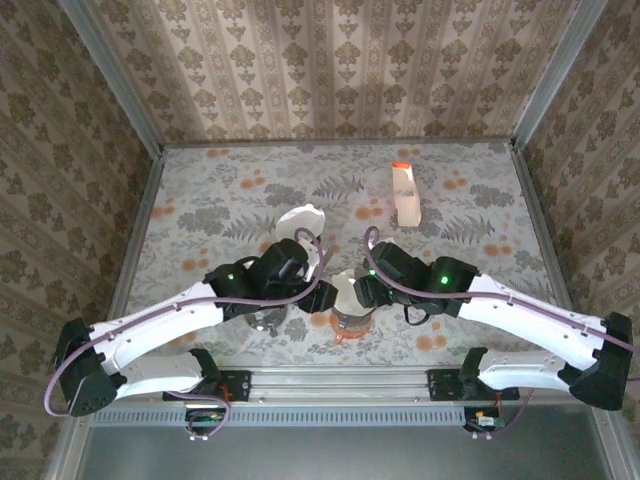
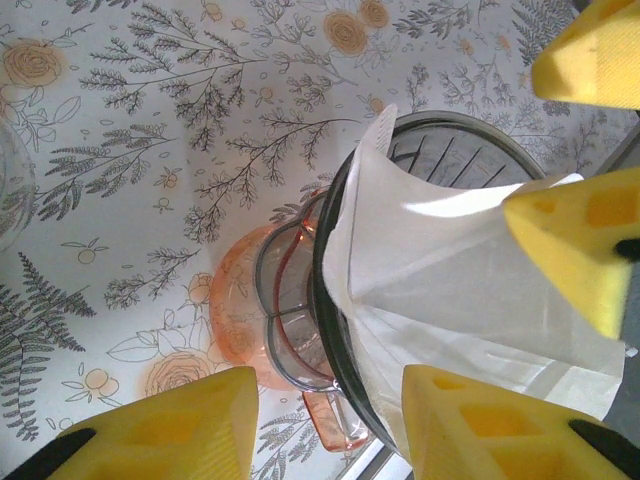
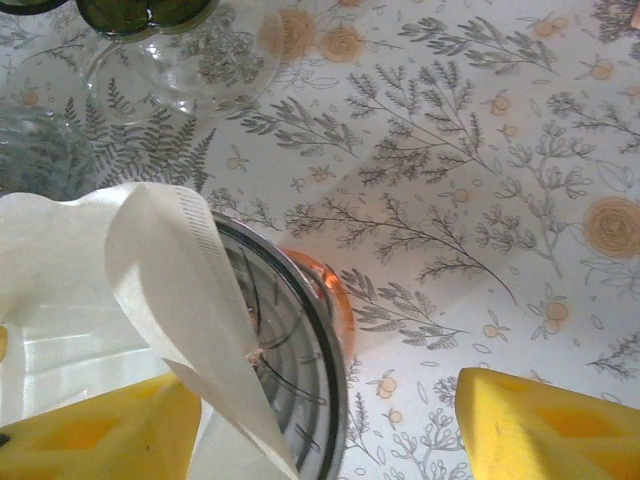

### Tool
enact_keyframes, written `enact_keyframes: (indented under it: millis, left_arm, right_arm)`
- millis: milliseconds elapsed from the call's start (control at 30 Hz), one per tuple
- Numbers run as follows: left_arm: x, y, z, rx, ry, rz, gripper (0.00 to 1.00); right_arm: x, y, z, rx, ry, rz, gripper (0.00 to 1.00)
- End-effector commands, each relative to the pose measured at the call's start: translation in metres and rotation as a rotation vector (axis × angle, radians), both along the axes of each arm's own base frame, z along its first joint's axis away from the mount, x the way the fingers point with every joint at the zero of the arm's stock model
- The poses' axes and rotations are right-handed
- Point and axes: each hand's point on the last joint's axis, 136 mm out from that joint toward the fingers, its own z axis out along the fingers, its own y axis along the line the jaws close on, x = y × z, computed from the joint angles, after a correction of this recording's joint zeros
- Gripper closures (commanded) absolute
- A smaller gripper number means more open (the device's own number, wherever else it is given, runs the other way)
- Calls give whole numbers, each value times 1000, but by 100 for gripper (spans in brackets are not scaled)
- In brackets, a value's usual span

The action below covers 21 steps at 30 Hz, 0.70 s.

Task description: Place the coffee filter in the dripper

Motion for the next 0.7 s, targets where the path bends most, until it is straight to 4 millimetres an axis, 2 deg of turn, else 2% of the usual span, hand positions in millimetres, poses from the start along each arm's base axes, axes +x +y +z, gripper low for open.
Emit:
enact_keyframes:
  millis: [0,333,533,667]
  left_arm:
    - [0,2,-1,-7,9,5,58]
    - [-1,4,-4,1,16,11,59]
    - [0,3,-3,-5,15,11,58]
    - [0,3,-2,-8,15,10,58]
  right_arm:
    - [-1,-24,-6,-72,-5,-63,32]
    - [5,-30,-4,-114,-33,-90,35]
    - [3,2,15,54,-87,33,29]
    - [7,17,11,68,-68,61,28]
